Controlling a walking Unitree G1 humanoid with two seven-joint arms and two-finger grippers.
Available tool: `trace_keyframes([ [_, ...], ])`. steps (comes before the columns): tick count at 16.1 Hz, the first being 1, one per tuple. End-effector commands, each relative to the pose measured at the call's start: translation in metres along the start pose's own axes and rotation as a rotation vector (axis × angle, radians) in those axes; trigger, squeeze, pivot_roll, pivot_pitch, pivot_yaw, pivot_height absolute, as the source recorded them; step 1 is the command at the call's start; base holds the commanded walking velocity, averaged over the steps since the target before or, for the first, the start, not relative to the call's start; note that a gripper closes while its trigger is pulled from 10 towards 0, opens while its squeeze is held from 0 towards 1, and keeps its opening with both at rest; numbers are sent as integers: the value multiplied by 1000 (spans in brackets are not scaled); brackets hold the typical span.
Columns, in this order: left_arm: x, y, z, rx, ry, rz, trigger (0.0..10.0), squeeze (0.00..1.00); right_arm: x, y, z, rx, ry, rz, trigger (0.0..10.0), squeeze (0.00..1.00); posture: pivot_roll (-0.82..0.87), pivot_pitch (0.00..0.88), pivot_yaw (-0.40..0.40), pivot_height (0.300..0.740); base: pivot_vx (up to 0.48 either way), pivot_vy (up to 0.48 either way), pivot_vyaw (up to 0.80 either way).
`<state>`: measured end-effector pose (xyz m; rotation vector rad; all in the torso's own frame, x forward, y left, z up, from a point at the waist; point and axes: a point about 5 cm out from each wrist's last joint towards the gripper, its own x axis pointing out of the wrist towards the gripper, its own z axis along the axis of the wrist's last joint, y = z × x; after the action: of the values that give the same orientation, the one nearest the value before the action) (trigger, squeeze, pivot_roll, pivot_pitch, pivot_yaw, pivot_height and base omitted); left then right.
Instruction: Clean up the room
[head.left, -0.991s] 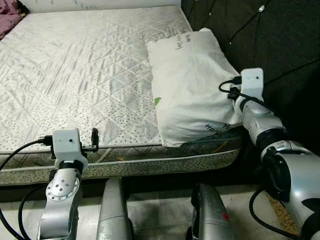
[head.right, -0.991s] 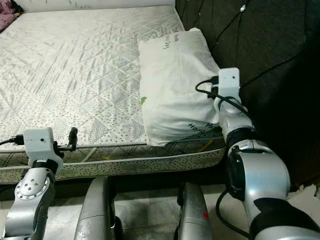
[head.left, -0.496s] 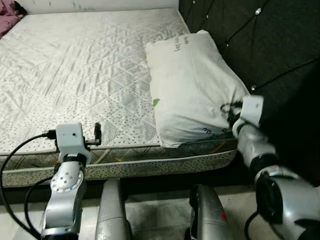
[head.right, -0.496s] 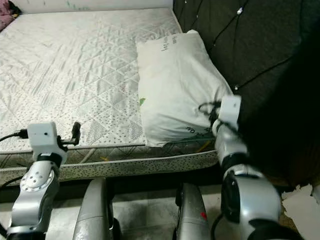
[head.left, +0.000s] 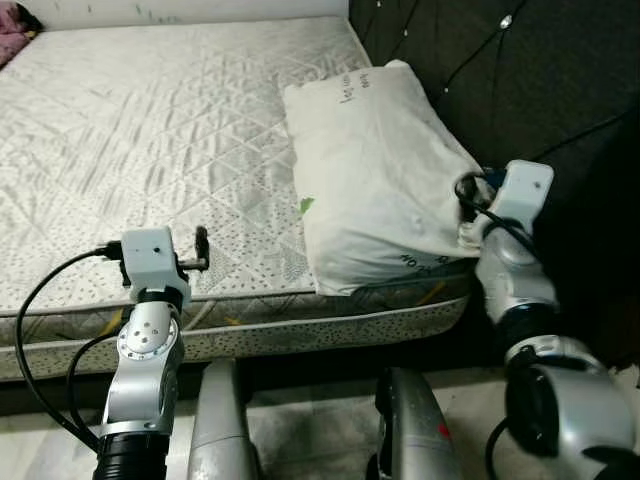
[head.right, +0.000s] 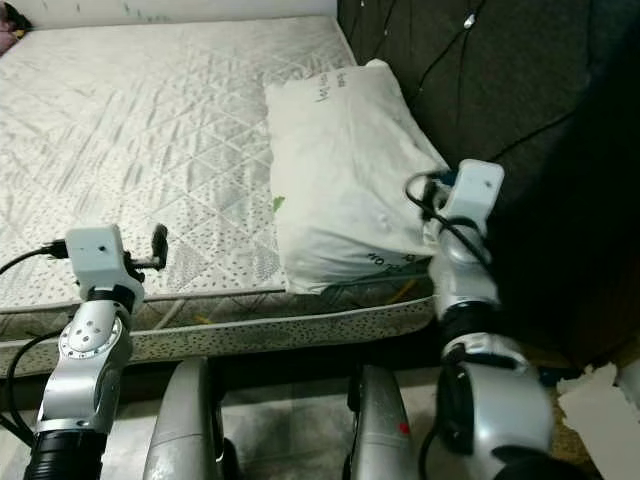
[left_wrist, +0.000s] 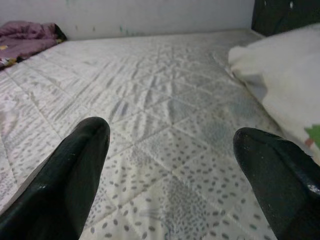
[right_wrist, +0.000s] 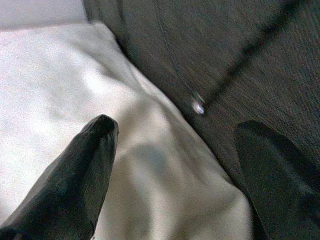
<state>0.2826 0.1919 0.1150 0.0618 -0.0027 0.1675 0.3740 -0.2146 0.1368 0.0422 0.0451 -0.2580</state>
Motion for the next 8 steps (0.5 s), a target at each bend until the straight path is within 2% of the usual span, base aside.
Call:
trace_keyframes([
  [1, 2, 4, 0, -3, -8, 25, 10000, 0, -4, 6, -3, -5, -12, 32, 10000, 1000, -72, 0, -11, 549, 0, 0, 0],
  [2, 3, 6, 2, -11, -30, 43, 10000, 0, -14, 17, -6, -11, -48, 96, 10000, 1000, -74, 0, -12, 549, 0, 0, 0],
  [3, 3, 6, 3, -13, -36, 49, 10000, 0, -17, 20, -7, -16, -59, 116, 10000, 1000, -74, 0, -12, 549, 0, 0, 0],
  [6, 2, 11, 7, -20, -79, 91, 10000, 0, -46, 28, -17, -53, -163, 200, 10000, 1000, -75, 0, -10, 549, 0, 0, 0],
  [7, 1, 11, 6, -23, -82, 93, 10000, 0, -51, 29, -18, -50, -171, 214, 10000, 1000, -75, 0, -8, 549, 0, 0, 0],
  [8, 1, 10, 8, -29, -94, 88, 10000, 0, -62, 39, -22, -9, -164, 296, 10000, 1000, -79, 0, -2, 549, 0, 0, 0],
])
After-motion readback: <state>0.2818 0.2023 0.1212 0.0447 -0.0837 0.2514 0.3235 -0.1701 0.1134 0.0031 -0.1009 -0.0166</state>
